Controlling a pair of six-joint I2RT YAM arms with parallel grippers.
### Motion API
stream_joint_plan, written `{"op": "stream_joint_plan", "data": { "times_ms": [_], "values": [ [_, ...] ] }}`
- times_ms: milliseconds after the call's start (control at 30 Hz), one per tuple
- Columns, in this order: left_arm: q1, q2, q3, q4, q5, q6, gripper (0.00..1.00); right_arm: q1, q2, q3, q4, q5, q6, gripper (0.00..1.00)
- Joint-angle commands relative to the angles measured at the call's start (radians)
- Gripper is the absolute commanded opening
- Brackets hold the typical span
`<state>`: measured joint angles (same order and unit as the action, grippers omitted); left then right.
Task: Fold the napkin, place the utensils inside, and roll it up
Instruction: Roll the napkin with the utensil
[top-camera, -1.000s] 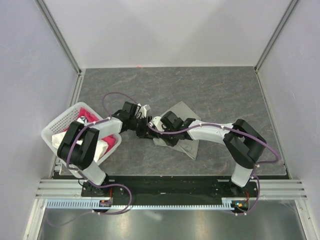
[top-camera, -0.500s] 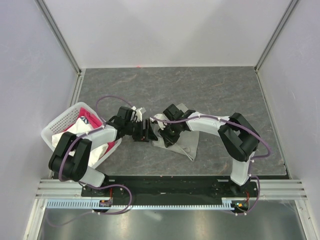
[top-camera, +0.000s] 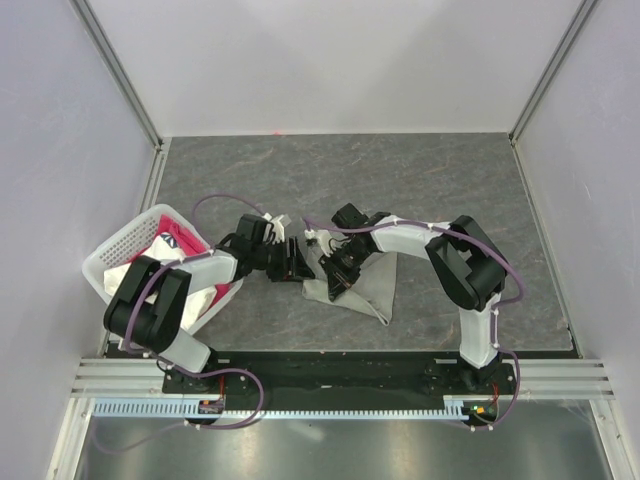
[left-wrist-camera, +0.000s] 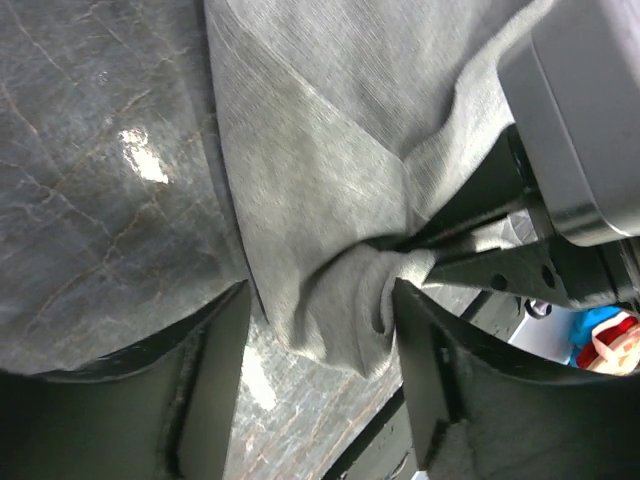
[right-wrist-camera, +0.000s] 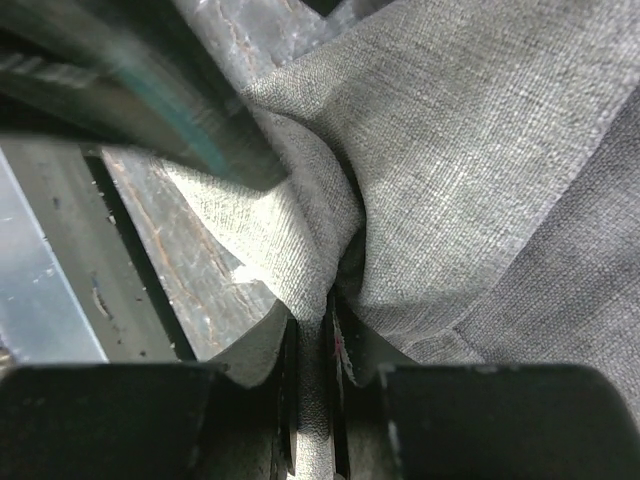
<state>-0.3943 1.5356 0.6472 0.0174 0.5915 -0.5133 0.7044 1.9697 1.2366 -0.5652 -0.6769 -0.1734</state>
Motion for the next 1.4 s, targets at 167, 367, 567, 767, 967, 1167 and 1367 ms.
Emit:
{"op": "stream_joint_plan", "data": {
  "times_ms": [167, 367, 567, 767, 967, 1167, 1367],
  "values": [
    [0.0, 0.057, -0.026, 0.061, 0.013, -0.031, 0.43, -0.016, 0.08, 0.012, -0.065, -0.03, -0.049, 0.19],
    [0.002, 0.057, -0.038, 0.061, 0.027, -0.024, 0.31, -0.028, 0.101, 0.026, -0.067, -0.039, -0.046, 0.19],
    [0.0, 0.067, -0.035, 0.047, 0.037, -0.004, 0.15, -0.036, 0.112, 0.049, -0.065, -0.046, -0.035, 0.22],
    [0.0, 0.067, -0.017, 0.012, 0.036, 0.022, 0.02, -0.04, 0.089, 0.061, -0.052, -0.053, -0.011, 0.37],
    [0.0, 0.077, 0.017, -0.053, 0.01, 0.047, 0.02, -0.042, -0.052, 0.051, -0.016, 0.039, 0.032, 0.68],
    [0.0, 0.086, 0.045, -0.086, -0.009, 0.055, 0.02, -0.036, -0.286, -0.032, 0.011, 0.219, 0.112, 0.72],
    [0.0, 0.095, 0.06, -0.1, -0.01, 0.059, 0.02, 0.004, -0.419, -0.133, -0.087, 0.292, 0.286, 0.73]
  ]
}}
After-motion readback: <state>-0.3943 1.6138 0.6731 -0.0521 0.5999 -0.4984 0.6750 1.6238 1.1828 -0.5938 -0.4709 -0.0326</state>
